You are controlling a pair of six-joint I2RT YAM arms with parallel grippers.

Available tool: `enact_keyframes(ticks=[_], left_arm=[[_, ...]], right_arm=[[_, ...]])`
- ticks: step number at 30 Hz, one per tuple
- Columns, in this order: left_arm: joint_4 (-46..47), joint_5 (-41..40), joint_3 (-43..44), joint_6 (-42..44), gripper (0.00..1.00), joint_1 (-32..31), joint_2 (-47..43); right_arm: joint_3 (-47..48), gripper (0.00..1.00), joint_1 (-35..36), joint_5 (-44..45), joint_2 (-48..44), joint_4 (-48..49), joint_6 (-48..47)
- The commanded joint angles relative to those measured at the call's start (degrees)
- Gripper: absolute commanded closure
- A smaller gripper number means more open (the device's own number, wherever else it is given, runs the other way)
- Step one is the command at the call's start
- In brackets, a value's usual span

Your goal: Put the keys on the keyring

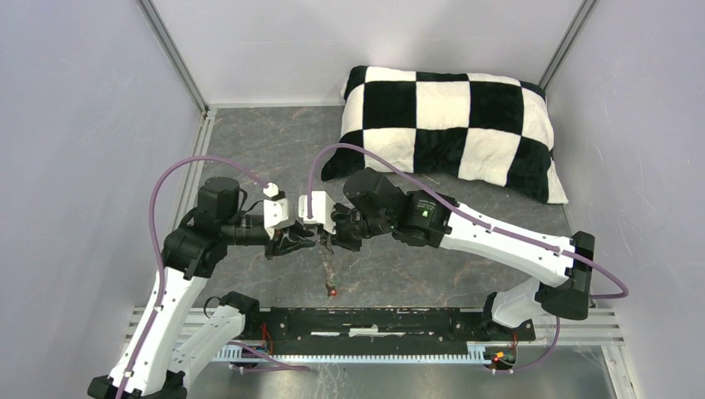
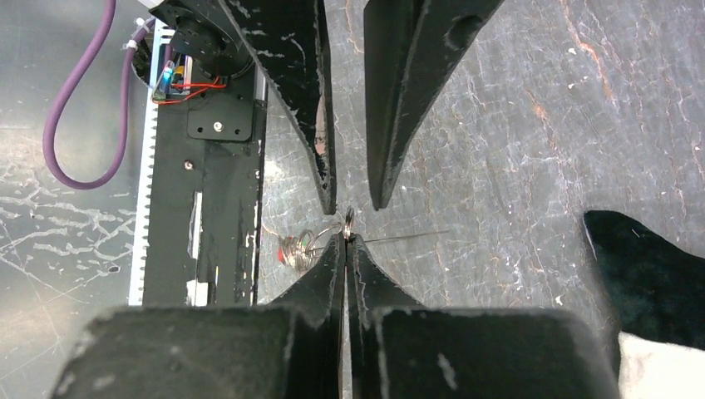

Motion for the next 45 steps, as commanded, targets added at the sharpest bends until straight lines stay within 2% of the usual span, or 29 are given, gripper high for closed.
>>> enact_keyframes(ticks=[1, 3, 9, 13, 16, 19, 22, 25, 28, 32, 35, 41, 45], left_arm=[[-0.2, 3.2, 1.9, 1.9, 0.73, 0.1, -0.1], [-0.2, 3.5, 1.5, 1.6, 0.77, 0.2, -0.1], [-0.1, 2.4, 1.7, 1.6, 0.8, 0.1, 0.7], [-0.1, 2.2, 1.9, 1.3, 0.85, 0.2, 1.1], [-0.1, 1.9, 1.7, 1.3, 0.96, 0.1, 1.4], [0.3, 1.5, 1.8, 1.0, 0.98, 0.1, 1.5], [4.5, 1.2, 1.3, -2.3, 0.98, 0.2, 1.0], [12.1, 1.7, -0.7, -8.7, 0.98, 0.1, -1.1], [23.5, 2.7, -4.6, -20.1, 0.98, 0.2, -4.3], [36.7, 4.4, -8.8, -31.7, 0.98, 0.1, -6.6], [44.9, 6.5, -10.7, -39.5, 0.98, 0.2, -6.5], [49.6, 9.0, -10.5, -42.5, 0.98, 0.2, -5.0], [50.1, 10.4, -10.3, -42.8, 0.98, 0.2, -4.7]], right_arm=[[3.8, 0.99, 0.6, 0.7, 0.0, 1.3, -0.2], [3.8, 0.99, 0.8, 0.5, 0.1, 1.9, 0.2], [4.3, 0.99, 1.4, -0.6, 0.9, 2.5, 0.6], [4.3, 0.99, 1.4, -0.3, 1.0, 3.2, 1.2], [4.3, 0.99, 1.5, -0.3, 0.9, 3.8, 1.7], [3.8, 0.99, 1.5, -0.5, 0.5, 5.0, 2.7], [0.6, 0.86, 1.2, 2.5, -1.6, 8.1, 5.1], [-7.7, 0.75, -0.5, 4.3, -7.2, 15.7, 10.0], [-16.7, 0.68, -3.8, 0.6, -14.2, 26.6, 16.8], [-27.2, 0.68, -6.5, -3.4, -20.8, 39.7, 25.3], [-31.4, 0.69, -7.8, -4.6, -22.3, 45.0, 29.6], [-37.0, 0.69, -9.5, -7.3, -22.9, 57.9, 38.8], [-38.6, 0.72, -9.6, -7.1, -21.8, 63.0, 42.4]])
